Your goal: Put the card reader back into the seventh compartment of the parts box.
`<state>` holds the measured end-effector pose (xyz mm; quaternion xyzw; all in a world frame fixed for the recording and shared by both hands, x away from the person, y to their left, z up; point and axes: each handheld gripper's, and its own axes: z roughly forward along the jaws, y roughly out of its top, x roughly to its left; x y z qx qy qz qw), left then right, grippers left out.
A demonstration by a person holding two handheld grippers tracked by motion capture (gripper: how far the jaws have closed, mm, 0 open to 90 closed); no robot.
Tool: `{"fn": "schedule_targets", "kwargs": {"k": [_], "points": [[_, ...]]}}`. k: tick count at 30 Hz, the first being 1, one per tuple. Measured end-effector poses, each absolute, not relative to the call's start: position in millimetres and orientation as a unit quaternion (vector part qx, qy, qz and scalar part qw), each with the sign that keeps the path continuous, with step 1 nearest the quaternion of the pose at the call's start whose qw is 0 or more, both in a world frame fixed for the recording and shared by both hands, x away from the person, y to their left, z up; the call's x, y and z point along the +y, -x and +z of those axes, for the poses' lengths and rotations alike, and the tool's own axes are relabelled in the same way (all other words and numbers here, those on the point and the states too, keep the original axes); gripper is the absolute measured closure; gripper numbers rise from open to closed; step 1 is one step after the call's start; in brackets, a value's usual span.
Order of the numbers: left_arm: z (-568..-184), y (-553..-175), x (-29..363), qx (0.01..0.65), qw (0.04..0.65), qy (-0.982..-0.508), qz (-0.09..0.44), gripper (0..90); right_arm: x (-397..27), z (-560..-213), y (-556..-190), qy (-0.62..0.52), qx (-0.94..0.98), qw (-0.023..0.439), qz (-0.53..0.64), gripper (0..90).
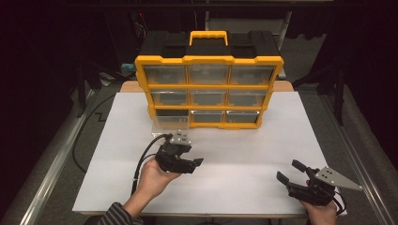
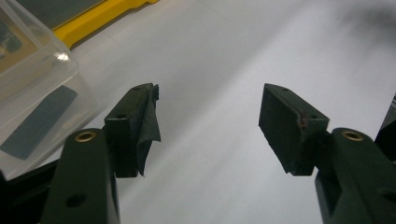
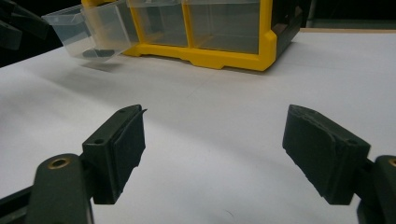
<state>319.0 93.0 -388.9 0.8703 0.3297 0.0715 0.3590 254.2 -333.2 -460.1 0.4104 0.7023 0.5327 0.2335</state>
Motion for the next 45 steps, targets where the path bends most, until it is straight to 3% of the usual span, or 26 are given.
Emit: {"fn": "schedule_targets", "kwargs": {"k": [45], "points": [[-422,-299,171,0.389,0.409,-0.82,0.093,34.8,-332,-460,-255,-0.412,0.704,0.231,0.53,21.6]]}}
